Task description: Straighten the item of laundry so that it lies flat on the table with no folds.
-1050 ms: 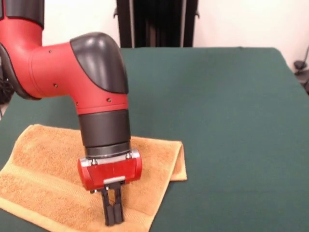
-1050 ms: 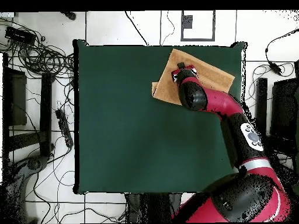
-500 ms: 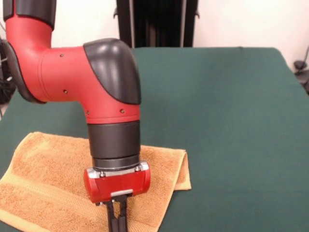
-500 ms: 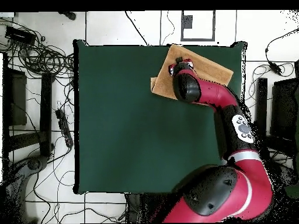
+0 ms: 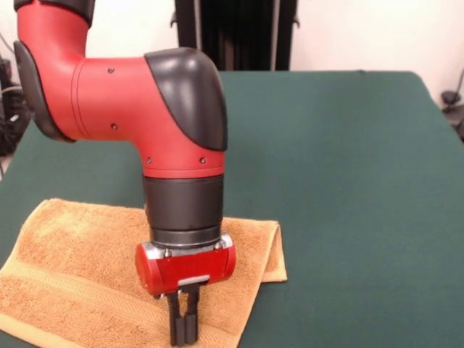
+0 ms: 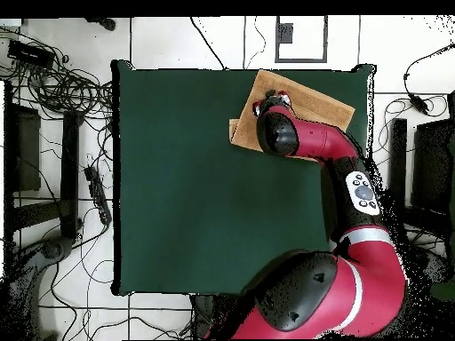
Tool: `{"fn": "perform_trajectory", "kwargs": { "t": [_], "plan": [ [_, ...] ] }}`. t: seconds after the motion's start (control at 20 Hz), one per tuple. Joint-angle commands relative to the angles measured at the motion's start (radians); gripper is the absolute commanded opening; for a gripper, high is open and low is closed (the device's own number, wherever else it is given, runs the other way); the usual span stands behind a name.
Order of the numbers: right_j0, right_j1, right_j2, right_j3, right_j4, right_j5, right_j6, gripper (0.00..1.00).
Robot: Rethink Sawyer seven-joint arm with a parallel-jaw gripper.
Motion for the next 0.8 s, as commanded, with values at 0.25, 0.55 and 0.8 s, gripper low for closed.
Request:
{"fn": "perform_trajectory", "kwargs": {
  "t": [0.25,0.55,0.8],
  "plan": [
    [0.052,-0.097,-0.005,0.276,0.013,0.013,0.208,0.00],
    [0.084,-0.152,-0.030,0.319,0.028,0.004,0.234,0.00],
    [0.095,-0.144,-0.029,0.332,0.036,-0.004,0.230,0.00]
  ]
}}
